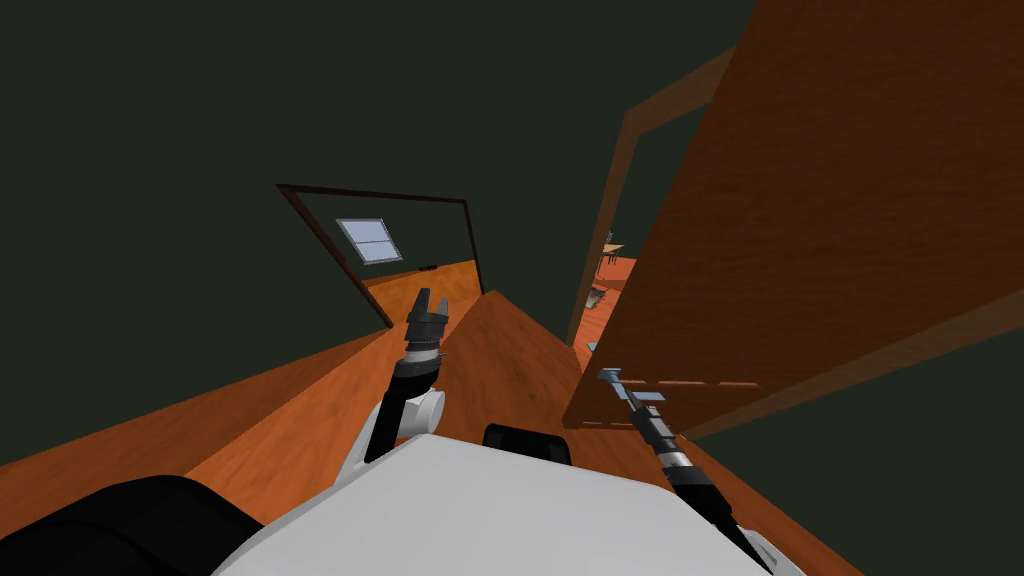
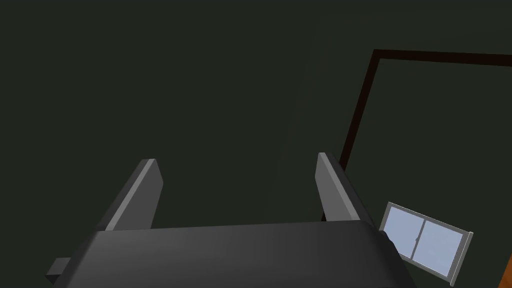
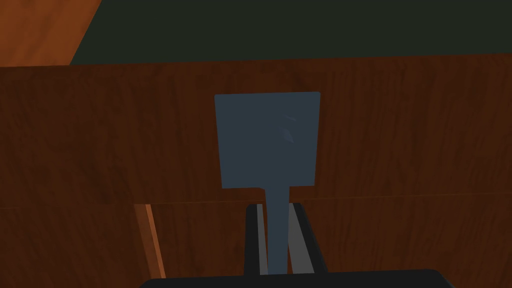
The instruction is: Pull the door open
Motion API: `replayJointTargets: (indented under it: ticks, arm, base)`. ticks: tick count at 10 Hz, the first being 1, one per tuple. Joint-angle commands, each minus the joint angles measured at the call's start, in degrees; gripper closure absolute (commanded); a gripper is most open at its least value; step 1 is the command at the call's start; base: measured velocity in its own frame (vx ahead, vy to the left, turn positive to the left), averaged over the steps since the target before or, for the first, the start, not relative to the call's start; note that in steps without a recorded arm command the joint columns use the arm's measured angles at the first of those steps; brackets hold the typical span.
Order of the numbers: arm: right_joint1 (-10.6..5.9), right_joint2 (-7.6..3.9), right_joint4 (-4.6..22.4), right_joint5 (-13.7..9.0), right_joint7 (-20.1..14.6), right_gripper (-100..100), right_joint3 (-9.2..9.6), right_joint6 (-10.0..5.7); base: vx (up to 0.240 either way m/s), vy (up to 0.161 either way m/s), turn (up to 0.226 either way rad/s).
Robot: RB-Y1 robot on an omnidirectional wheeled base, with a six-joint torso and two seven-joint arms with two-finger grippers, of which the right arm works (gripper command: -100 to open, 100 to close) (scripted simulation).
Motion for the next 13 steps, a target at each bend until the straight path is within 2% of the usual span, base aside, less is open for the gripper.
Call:
replayJointTargets:
  ticks: [1, 3, 4, 5, 7, 8, 11, 12, 13]
  arm:
    - [-0.37, 0.47, -1.1, 0.1, 0.2, 100, 0.76, 1.19]
    - [-1.38, 0.67, -1.2, 0.1, 0.4, 100, 1.27, 2.1]
    - [-1.38, 0.67, -1.2, 0.1, 0.4, 100, 1.27, 2.1]
    - [-2.25, 0.85, -1.3, 0.1, 0.5, 100, 1.7, 2.87]
    - [-2.49, 0.9, -1.3, 0.1, 0.6, 100, 1.83, 3.09]
    - [-2.77, 1.23, -0.6, 0.2, 0.6, 100, 2.04, 2.7]
    - [-2.04, 0.62, 1.0, -0.4, 0.2, 100, 1.77, 0.81]
    - [-2.04, 0.62, 1.0, -0.4, 0.2, 100, 1.77, 0.81]
    - [-1.8, 0.38, 1.5, -0.6, 0.0, 100, 1.63, 0.08]
  base:
    - [-0.201, -0.119, 0.081]
    - [-0.195, -0.105, 0.078]
    - [-0.113, -0.057, 0.039]
    - [-0.128, -0.082, 0.056]
    - [-0.104, -0.084, 0.053]
    - [-0.019, -0.017, 0.019]
    - [-0.165, -0.063, 0.247]
    - [-0.151, -0.042, 0.074]
    - [-0.137, -0.02, 0.116]
